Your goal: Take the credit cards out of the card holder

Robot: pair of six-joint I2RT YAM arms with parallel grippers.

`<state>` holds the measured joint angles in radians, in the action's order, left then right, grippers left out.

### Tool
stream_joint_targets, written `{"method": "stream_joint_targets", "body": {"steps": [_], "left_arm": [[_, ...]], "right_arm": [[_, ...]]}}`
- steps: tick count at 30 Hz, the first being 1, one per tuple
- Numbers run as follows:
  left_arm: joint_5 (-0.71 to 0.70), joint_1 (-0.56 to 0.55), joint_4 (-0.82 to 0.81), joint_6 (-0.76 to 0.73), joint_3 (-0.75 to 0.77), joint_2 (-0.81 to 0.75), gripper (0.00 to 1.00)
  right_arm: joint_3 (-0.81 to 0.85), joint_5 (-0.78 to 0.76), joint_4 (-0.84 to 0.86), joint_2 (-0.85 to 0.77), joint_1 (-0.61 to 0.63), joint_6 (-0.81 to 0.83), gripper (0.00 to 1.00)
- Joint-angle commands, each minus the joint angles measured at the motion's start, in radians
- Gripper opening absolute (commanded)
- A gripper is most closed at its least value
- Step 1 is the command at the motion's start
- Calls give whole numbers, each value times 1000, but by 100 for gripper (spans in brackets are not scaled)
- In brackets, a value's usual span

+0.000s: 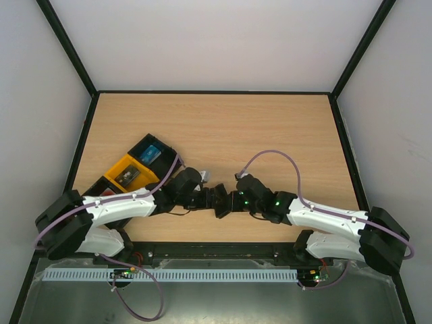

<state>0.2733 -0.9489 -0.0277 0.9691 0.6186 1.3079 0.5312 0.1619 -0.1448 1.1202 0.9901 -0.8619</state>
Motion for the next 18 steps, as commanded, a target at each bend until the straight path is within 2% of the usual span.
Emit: {"method": "stream_joint_targets", "body": {"steps": [1, 7, 13, 18], "left_arm": [[12, -4, 24, -36, 23, 60, 68], [21, -3, 12, -46, 45, 96, 67], [0, -1, 60, -72, 73, 123, 66], [-11, 8, 68, -79, 72, 161, 61]], "right_arm": [[19, -25, 19, -44, 7, -12, 2], [13, -32, 12, -83, 5, -21, 2], [-9, -9, 82, -74, 6, -24, 2], [-4, 6, 85, -54, 6, -6, 2]]}}
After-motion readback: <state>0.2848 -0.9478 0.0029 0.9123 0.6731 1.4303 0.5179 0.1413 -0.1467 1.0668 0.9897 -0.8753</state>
